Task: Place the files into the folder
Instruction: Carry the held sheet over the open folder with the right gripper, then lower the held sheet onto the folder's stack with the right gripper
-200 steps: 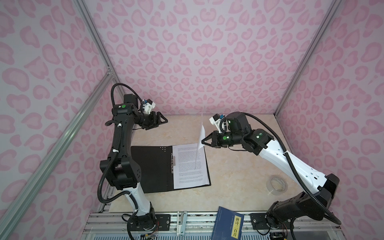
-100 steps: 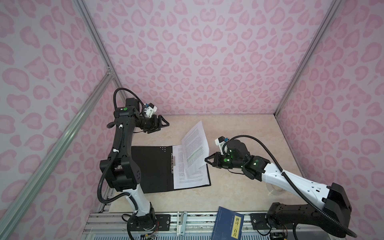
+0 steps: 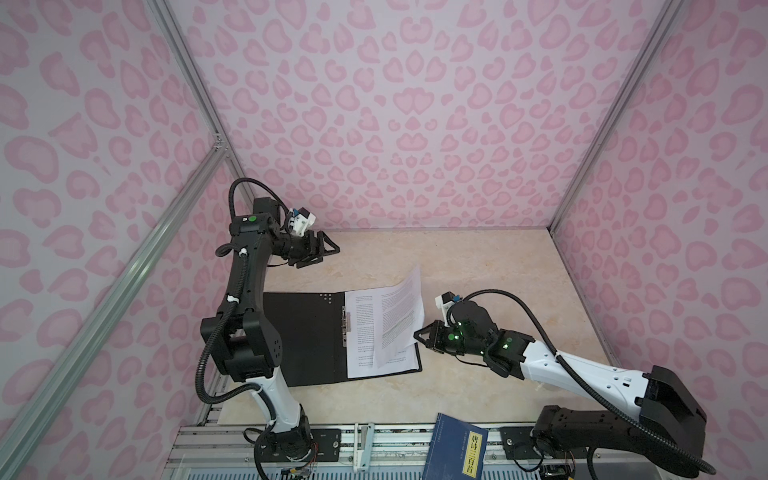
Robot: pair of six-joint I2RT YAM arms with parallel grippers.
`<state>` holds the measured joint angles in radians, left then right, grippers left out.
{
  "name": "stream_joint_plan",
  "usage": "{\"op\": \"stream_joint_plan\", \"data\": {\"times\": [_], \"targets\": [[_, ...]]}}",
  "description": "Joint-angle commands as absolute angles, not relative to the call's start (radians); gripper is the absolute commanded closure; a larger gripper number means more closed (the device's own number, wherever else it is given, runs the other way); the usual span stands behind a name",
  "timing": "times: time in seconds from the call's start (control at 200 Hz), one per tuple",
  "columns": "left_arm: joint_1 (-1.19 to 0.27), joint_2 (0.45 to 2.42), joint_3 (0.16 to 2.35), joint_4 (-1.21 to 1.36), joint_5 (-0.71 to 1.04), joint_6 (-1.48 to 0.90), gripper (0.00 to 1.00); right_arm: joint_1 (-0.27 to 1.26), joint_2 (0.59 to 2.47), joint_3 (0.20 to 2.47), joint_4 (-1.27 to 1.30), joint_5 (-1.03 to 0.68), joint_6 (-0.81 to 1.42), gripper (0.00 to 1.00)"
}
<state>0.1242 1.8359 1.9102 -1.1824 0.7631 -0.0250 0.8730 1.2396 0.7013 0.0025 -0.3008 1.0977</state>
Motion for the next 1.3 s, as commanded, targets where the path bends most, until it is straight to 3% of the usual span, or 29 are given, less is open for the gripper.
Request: {"op": "stream_joint_plan", "data": {"times": [0.0, 0.78, 0.96, 1.05, 1.295], "targets": [[0.123, 1.839, 1.901, -1.173, 0.784, -0.017, 0.23, 0.885, 1.246, 0.664, 0.081, -0.286, 1.142, 0.97], [0.106, 1.851, 1.888, -1.169, 0.78, -0.015, 0.23, 0.936, 1.455, 0.703, 0.214, -0.316, 1.191, 0.91], [0.101, 1.858, 1.888, -1.169, 0.782, -0.015, 0.23, 0.953, 1.463, 0.709, 0.179, -0.293, 1.199, 0.83], [0.097, 1.858, 1.887, -1.168, 0.782, -0.015, 0.23, 0.962, 1.475, 0.718, 0.164, -0.291, 1.2, 0.72], [0.085, 1.851, 1.879, -1.167, 0.783, -0.012, 0.23, 0.982, 1.51, 0.765, 0.018, -0.279, 1.191, 0.61]]}}
